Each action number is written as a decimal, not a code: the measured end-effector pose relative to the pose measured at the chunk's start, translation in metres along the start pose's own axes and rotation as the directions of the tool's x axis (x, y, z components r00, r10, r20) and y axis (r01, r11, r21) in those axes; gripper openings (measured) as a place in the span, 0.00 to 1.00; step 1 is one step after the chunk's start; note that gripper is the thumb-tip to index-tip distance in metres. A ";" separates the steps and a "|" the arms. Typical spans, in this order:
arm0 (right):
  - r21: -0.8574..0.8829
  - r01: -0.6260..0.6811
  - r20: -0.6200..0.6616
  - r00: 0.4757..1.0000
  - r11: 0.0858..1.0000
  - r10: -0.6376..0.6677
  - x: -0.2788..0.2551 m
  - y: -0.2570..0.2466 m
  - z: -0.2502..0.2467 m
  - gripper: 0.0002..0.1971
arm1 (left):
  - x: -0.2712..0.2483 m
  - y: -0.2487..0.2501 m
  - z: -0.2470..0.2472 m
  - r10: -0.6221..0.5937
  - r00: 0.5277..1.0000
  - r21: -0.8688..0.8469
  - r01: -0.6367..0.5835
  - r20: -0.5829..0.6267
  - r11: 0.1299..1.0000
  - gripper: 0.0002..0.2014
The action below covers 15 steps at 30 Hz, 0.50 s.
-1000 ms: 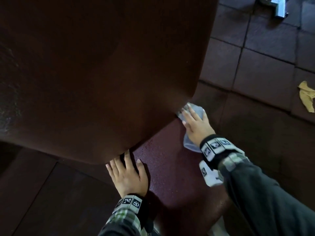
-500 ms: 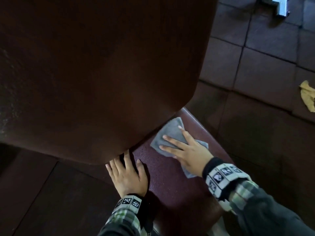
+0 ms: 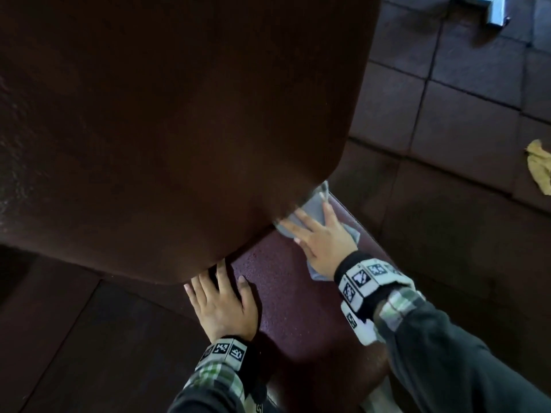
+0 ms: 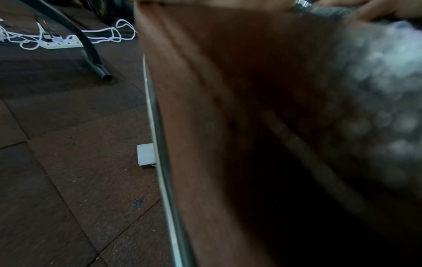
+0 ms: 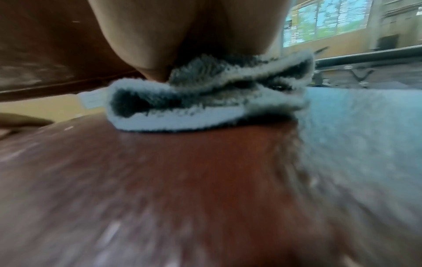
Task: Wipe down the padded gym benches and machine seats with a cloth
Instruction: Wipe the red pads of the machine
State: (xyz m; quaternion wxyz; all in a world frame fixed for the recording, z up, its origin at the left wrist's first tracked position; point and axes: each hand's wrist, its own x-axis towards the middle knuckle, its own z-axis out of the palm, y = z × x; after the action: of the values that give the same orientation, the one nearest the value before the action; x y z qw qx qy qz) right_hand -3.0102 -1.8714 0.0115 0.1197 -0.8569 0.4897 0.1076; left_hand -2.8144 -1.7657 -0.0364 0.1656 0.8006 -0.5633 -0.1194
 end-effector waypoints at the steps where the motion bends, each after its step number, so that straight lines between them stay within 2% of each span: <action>1: -0.023 0.077 0.034 0.997 0.997 -0.076 -0.005 -0.001 0.010 0.36 | 0.000 0.000 0.000 0.001 1.000 0.000 -0.001 -0.001 1.000 0.29; 3: -0.031 0.215 0.040 0.976 0.976 -0.214 -0.024 -0.002 0.012 0.40 | 0.000 -0.001 0.000 0.004 1.000 0.001 -0.004 -0.003 1.000 0.29; 4: -0.060 0.259 0.025 0.966 0.964 -0.258 -0.035 0.000 0.009 0.39 | 0.000 -0.001 0.000 0.004 1.000 0.002 -0.004 -0.003 1.000 0.29; 6: -0.117 0.257 -0.049 0.963 0.959 -0.264 -0.052 0.010 0.005 0.33 | 0.000 -0.001 0.000 0.001 1.000 0.002 -0.001 -0.002 1.000 0.29; 8: -0.095 0.201 -0.093 0.973 0.975 -0.210 -0.060 0.024 0.008 0.31 | 0.000 -0.001 0.000 0.001 1.000 0.003 -0.001 -0.005 1.000 0.29; 11: -0.026 0.021 -0.154 0.988 0.999 -0.025 -0.044 0.038 0.009 0.30 | 0.000 -0.001 0.001 0.003 1.000 0.005 -0.003 -0.004 1.000 0.29; 13: 0.017 -0.059 -0.242 0.968 0.998 0.061 -0.027 0.035 0.001 0.26 | 0.000 -0.001 0.001 0.003 1.000 0.011 -0.003 -0.003 1.000 0.28; 15: -0.005 -0.076 -0.349 0.935 0.997 0.070 -0.014 0.024 -0.007 0.23 | 0.000 -0.001 0.001 0.005 1.000 0.015 -0.005 -0.003 1.000 0.28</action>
State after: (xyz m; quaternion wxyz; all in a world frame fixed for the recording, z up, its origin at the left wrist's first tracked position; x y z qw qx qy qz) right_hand -3.0374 -1.8736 0.0200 0.0193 -0.8448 0.5335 -0.0369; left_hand -2.8138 -1.7650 -0.0382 0.1607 0.8005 -0.5661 -0.1137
